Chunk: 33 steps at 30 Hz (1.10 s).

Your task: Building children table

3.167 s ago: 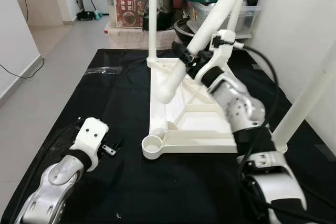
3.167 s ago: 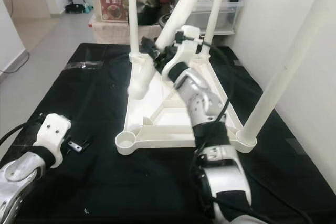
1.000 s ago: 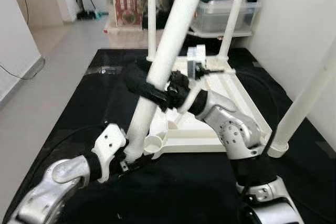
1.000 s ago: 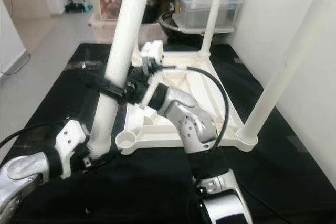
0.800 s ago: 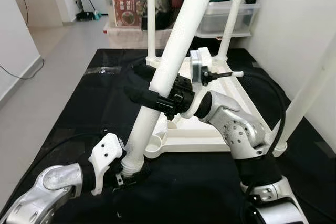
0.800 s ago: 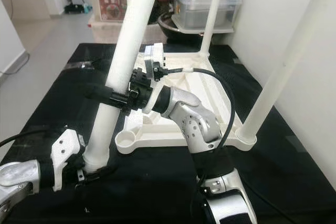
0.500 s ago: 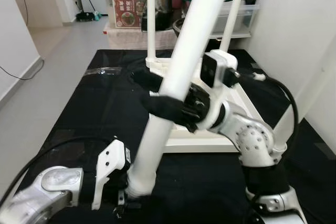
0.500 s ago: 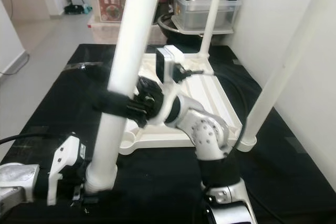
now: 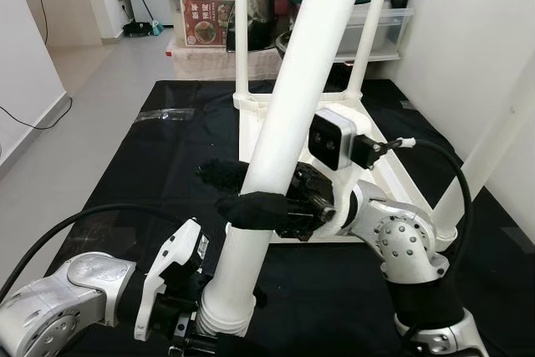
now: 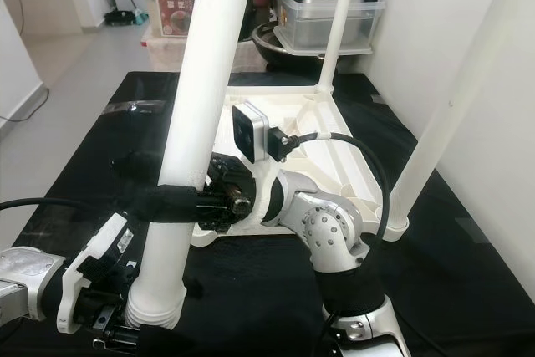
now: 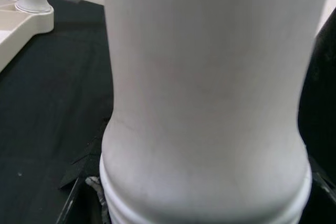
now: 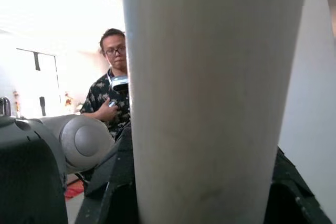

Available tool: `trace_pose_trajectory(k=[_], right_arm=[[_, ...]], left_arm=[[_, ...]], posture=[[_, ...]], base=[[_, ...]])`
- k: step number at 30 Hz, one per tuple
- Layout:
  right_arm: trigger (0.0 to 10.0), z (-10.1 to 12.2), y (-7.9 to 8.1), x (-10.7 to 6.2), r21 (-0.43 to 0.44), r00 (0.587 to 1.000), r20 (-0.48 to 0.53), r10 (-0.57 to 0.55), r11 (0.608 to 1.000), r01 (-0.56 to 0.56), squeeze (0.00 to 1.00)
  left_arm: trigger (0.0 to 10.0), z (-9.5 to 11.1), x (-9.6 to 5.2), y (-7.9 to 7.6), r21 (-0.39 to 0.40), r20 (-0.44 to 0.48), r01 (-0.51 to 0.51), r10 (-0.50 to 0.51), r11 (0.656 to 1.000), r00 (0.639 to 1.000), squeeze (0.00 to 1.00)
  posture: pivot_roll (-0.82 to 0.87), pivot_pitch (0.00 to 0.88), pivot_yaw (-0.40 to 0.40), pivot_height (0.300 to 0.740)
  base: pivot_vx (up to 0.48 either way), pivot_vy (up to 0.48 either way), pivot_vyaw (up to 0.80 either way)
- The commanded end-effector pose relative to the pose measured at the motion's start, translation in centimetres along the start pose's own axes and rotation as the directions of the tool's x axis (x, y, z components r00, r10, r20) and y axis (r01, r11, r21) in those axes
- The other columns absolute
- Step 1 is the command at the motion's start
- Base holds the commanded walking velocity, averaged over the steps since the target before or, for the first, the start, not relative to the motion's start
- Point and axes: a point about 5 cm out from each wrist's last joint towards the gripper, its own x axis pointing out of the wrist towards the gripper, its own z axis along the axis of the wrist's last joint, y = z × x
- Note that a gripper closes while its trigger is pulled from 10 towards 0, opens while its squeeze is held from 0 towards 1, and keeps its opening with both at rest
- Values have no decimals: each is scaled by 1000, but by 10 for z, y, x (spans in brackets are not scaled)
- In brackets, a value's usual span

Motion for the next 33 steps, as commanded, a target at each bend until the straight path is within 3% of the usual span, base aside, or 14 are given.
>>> trace_pose_trajectory(k=[1,8,10,11,12,22,26,27,28,29,30,31,32,33], right_arm=[[0,3,4,1,-4,1000,9,22,1000,-22,0],[0,2,4,-1,6,1000,7,18,1000,-18,0],[0,1,4,-2,6,1000,10,7,1000,-7,0],[0,1,4,-2,6,1000,10,7,1000,-7,0],[0,1,4,-2,5,1000,14,-2,1000,1,0],[0,13,-11,-14,-88,988,56,-144,985,149,0],[0,34,-36,-38,-177,911,155,-383,896,407,0],[0,37,-41,-44,-204,886,163,-434,864,461,0],[0,41,-46,-50,-225,853,179,-490,824,520,0],[0,41,-46,-50,-225,853,179,-490,824,520,0],[0,46,-52,-58,-243,811,206,-548,774,585,0],[0,51,-59,-66,-246,749,245,-615,708,662,0],[0,51,-59,-66,-246,749,245,-615,708,662,0],[0,55,-63,-71,-243,706,272,-654,663,708,0]], left_arm=[[10000,-6,-3,-2,-44,-43,2,-4,999,999,0],[10000,-13,-19,3,-42,-92,-72,68,997,993,0],[10000,-15,-26,7,-29,-94,-119,116,992,989,482],[10000,-15,-26,7,-29,-94,-119,116,992,989,482],[10000,-14,-30,9,-39,-78,-143,140,989,987,1000],[10000,-3,-49,16,-36,36,-317,318,948,947,1000],[10000,2,-67,17,-26,152,-520,517,854,842,1000],[10000,1,-71,16,-27,171,-563,559,826,811,922],[10000,-2,-76,15,-26,183,-617,610,787,771,0],[10000,-2,-76,15,-26,183,-617,610,787,771,0],[10000,-10,-83,18,-42,184,-704,698,709,692,0],[10000,-23,-95,26,-63,162,-819,816,570,555,0],[10000,-23,-95,26,-63,162,-819,816,570,555,0],[10000,-32,-103,30,-75,138,-881,879,468,455,0]], posture=[[97,0,-12,740],[105,0,-17,740],[105,0,-16,740],[105,0,-16,740],[106,0,-17,740],[108,0,-20,740],[116,0,-24,740],[117,0,-27,740],[125,0,-32,740],[125,0,-32,740],[133,0,-35,740],[133,0,-35,740],[133,0,-35,740],[133,0,-35,740]], base=[[0,0,0],[0,0,0],[0,0,0],[0,0,0],[0,0,0],[0,0,0],[0,0,0],[0,0,0],[0,0,0],[0,0,0],[0,0,0],[0,0,0],[0,0,0],[0,0,0]])
